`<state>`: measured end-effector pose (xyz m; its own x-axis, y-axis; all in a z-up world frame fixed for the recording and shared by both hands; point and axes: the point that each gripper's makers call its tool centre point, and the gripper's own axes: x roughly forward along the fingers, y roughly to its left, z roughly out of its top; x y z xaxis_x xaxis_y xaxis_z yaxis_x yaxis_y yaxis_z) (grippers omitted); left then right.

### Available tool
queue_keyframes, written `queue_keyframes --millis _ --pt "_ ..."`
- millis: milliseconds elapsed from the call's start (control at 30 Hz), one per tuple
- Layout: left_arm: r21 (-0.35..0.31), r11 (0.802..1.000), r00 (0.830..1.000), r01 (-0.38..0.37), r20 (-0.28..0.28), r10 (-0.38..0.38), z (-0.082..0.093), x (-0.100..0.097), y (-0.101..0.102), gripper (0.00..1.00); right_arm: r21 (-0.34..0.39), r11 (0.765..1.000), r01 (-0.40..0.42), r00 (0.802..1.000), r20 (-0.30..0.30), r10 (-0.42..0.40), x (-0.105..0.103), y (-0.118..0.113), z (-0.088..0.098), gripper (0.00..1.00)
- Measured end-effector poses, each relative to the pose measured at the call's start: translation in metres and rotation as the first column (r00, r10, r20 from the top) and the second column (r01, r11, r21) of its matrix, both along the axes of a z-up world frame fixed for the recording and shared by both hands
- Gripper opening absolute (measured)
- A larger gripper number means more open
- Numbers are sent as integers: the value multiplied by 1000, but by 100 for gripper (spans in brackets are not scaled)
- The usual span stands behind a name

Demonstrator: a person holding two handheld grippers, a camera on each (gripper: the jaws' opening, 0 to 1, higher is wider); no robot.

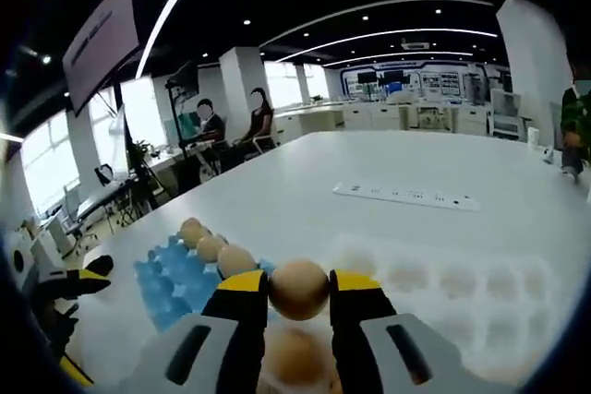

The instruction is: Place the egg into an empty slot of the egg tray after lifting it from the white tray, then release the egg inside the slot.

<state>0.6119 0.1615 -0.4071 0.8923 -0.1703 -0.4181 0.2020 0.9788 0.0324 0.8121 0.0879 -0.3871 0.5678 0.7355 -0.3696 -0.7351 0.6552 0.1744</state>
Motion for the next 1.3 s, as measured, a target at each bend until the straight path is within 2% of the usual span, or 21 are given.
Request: queue_keyframes --millis 200,433,533,633,700,767,833,867,1033,1067,1200,1233,1300 --pt "-14 1000 1000 -5 7 5 2 1 3 98 -12 999 -35 999 5 35 -2 22 -3 27" --pt "-6 1000 1000 -7 0 7 1 -2 4 98 -39 999 -33 999 -20 32 -1 35 -13 27" --pt "-9 1000 1000 -15 1 15 1 -4 5 98 -64 998 -26 999 -46 23 -3 36 -21 27" --pt "-6 1000 1000 -22 -2 22 1 -5 7 97 -70 997 -22 1000 -20 21 -2 37 -21 27" --pt "-6 1000 1000 -25 -4 25 0 -6 9 97 -75 997 -27 999 -20 26 9 43 -20 27" --pt "-5 1000 1000 -27 -9 27 -1 -7 10 97 -88 996 -24 1000 -20 23 0 40 -22 27" --pt "-4 1000 1000 -29 -11 29 -1 -7 9 97 -134 990 -34 999 11 36 -2 40 -25 27" --pt "-4 1000 999 -31 -12 31 -1 -7 9 97 -157 987 -44 999 22 48 6 45 -26 27" --pt "-8 999 999 -31 -9 31 -1 -8 8 97 -176 983 -50 998 16 54 -2 42 -29 27" --pt "-6 999 999 -31 -10 31 -1 -8 8 97 -181 982 -52 998 17 56 4 47 -31 27" --pt "-4 1000 999 -30 -12 30 -1 -8 5 97 -244 967 -69 997 19 76 0 45 -37 27" --pt "-9 1000 1000 -29 -12 29 -1 -8 5 97 -235 970 -64 998 13 69 5 47 -38 27" --pt "-21 999 1000 -27 -9 26 0 -8 3 96 -220 973 -68 998 2 70 -2 43 -37 27"
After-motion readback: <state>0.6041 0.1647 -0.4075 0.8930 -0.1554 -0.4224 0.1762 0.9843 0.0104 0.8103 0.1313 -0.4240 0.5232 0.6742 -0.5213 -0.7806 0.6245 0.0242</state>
